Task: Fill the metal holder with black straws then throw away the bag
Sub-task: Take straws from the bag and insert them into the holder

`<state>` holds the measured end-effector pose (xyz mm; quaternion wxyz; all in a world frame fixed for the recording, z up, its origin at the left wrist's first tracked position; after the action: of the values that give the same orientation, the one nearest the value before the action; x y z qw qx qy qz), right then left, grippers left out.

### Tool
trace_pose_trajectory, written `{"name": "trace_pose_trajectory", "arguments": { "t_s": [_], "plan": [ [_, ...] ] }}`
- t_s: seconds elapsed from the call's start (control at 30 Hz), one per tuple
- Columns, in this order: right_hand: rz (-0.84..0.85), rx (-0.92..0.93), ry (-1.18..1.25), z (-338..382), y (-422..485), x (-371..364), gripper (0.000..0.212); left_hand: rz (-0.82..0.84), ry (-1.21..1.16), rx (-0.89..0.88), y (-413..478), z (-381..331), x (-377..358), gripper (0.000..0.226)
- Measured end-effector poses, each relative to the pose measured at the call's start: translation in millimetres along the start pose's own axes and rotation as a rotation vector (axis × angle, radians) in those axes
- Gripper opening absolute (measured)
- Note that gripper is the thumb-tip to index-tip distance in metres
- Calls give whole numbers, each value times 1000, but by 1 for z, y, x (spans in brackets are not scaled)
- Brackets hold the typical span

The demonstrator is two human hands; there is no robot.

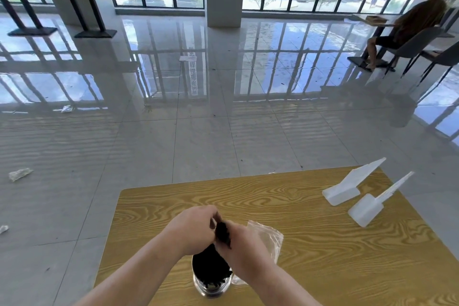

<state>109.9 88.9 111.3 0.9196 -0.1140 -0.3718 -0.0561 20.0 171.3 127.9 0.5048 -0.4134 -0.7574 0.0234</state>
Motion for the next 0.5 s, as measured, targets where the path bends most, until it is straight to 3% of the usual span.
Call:
{"name": "trace_pose_trajectory", "arguments": {
  "t_s": [0.07, 0.17, 0.27, 0.4, 0.5],
  "plan": [
    [76, 6, -98, -6, -3, -16, 37, -6, -3, 3, 1, 2, -2, 34],
    [15, -62, -76, -21, -6, -5, 72, -29, 5, 5, 1, 6, 1, 34],
    [-100, -107, -22, -34, -9, 17, 67, -50, 57, 12, -3, 10, 3, 26],
    [-93, -105, -1, -42, -21, 16, 42, 47, 114, 1, -12, 16, -17, 13],
    [-60, -115, 7, -47, -36, 4, 40, 144, 135, -32, -24, 17, -42, 26]
  ]
}}
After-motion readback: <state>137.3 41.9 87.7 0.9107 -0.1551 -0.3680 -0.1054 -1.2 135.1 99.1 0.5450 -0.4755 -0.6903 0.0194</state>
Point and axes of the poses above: each hand's wrist, its own y-axis towards the middle knuckle, its own x-axis out of the back of the hand, z = x × y, the point moved 10 cm from there along y, towards the middle knuckle, and after that the axes turned 2 degrees about -y, right-handed, at the moved point
